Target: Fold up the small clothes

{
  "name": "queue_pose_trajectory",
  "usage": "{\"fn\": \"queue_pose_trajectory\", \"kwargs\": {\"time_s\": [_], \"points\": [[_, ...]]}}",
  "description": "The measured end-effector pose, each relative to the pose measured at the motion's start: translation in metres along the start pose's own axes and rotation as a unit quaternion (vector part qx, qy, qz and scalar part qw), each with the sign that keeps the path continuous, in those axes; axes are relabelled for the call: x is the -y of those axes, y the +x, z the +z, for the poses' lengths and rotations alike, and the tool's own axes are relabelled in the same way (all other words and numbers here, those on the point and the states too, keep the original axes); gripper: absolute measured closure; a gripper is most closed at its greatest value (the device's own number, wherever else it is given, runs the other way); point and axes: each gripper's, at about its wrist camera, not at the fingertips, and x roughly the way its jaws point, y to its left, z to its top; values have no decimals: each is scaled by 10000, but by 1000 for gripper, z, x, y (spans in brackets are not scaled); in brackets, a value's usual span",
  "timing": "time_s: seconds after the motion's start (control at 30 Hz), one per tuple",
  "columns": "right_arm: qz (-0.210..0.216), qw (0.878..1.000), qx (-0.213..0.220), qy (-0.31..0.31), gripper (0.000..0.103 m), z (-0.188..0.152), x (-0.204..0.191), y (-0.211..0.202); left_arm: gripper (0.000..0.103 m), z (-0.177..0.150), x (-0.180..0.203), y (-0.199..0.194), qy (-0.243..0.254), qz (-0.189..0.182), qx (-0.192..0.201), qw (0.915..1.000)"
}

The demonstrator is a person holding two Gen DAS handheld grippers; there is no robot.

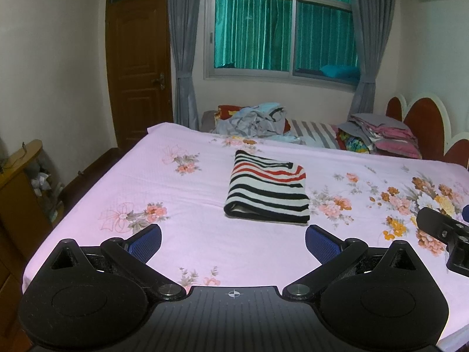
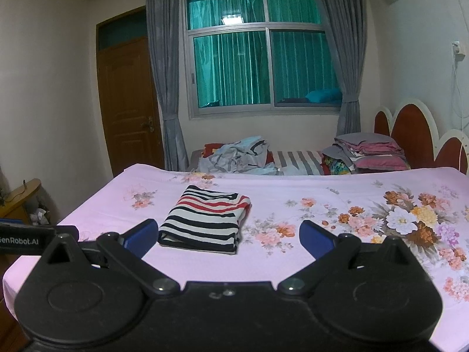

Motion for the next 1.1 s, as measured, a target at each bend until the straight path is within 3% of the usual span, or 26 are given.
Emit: {"fn": "queue_pose_trajectory", "kwargs": {"time_s": [1.1], "points": [[35,9999,-104,-15,0,0,0,7,0,-1,-1,10,23,-56,-58,10000]]}}
